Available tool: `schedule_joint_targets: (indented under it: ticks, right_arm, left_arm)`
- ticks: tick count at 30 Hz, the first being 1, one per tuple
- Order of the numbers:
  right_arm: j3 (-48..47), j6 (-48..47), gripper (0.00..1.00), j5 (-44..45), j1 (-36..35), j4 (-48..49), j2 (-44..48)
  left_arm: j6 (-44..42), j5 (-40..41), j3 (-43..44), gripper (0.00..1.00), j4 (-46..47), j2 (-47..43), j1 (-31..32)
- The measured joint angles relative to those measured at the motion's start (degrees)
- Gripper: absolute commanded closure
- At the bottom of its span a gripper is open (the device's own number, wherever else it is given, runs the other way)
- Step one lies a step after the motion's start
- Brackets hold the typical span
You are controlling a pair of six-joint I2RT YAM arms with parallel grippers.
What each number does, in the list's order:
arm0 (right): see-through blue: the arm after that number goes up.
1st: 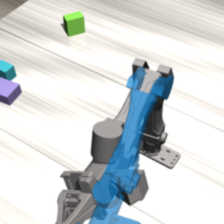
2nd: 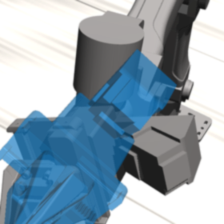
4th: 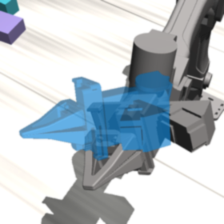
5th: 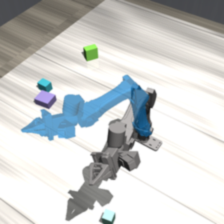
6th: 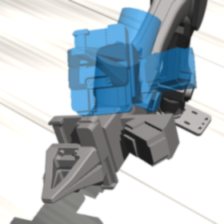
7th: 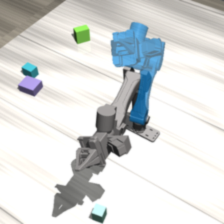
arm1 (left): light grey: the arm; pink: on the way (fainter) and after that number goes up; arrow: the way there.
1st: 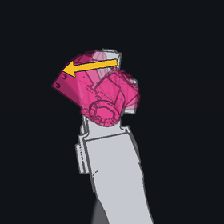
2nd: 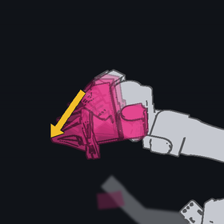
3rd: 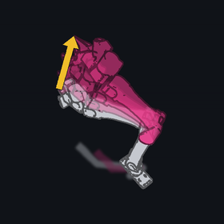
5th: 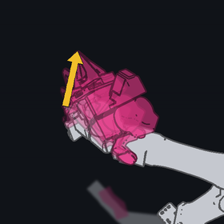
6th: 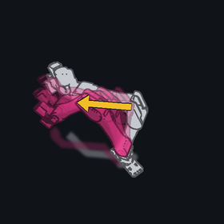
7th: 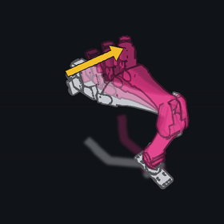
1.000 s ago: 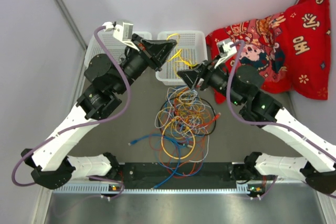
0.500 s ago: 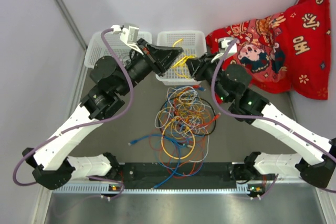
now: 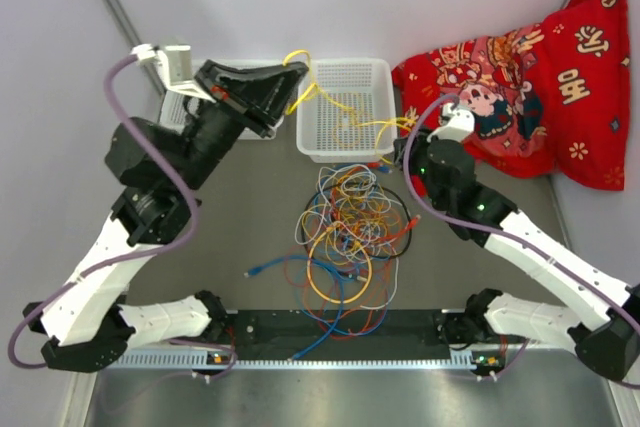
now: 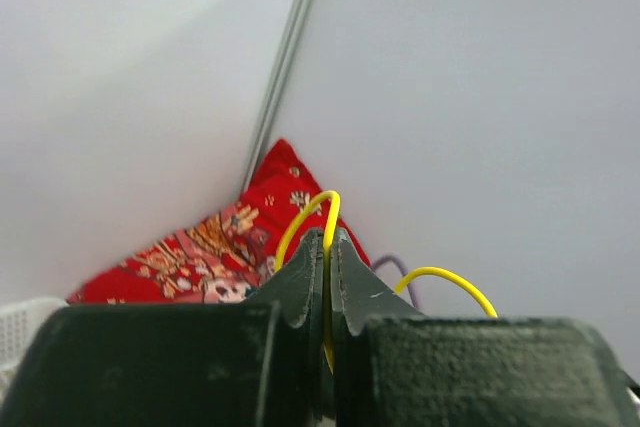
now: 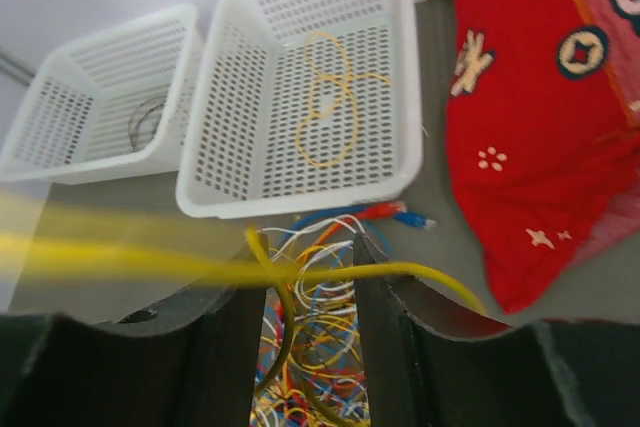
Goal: Untangle the cables
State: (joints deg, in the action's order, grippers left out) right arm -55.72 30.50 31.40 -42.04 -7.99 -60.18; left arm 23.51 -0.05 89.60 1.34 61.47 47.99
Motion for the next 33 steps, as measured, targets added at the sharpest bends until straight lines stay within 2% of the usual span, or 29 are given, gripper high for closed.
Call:
schedule_joint_targets:
  ticks: [2,4,12,17,20,26,33]
  right_arm:
    - [1.9,0.9,0.47,0.0,1.4,-1.7,2.1]
    - [2.9,1.6,0.45,-0.2,2.4,-3.3,3.6]
    - [7.0,3.7,0.46,-2.4,5.9,-5.5,8.0]
    - [8.2,4.8,0.43,-4.0,8.0,-6.6,8.7]
    - [9.0,6.0,0.47,-6.0,9.7,-6.6,9.0]
    - [10.8,7.2,0.42,-8.2,10.5,-7.3,9.7]
    - [12.3,8.3,0.47,-10.8,13.0,-7.4,10.4]
  left_arm:
    - [-1.4,1.1,2.0,1.00,0.1,-0.3,0.0]
    - [-2.9,1.9,4.0,1.00,0.0,-0.3,0.0]
    - [-7.4,4.5,10.1,1.00,-0.3,0.5,0.0]
    - [-10.1,6.1,12.5,1.00,-1.6,0.9,0.0]
    - [-12.0,7.4,14.0,1.00,-2.7,0.9,0.0]
    - [-14.0,8.8,15.8,1.00,-2.6,0.9,0.0]
    - [-15.3,8.9,18.5,1.00,-3.1,3.1,0.0]
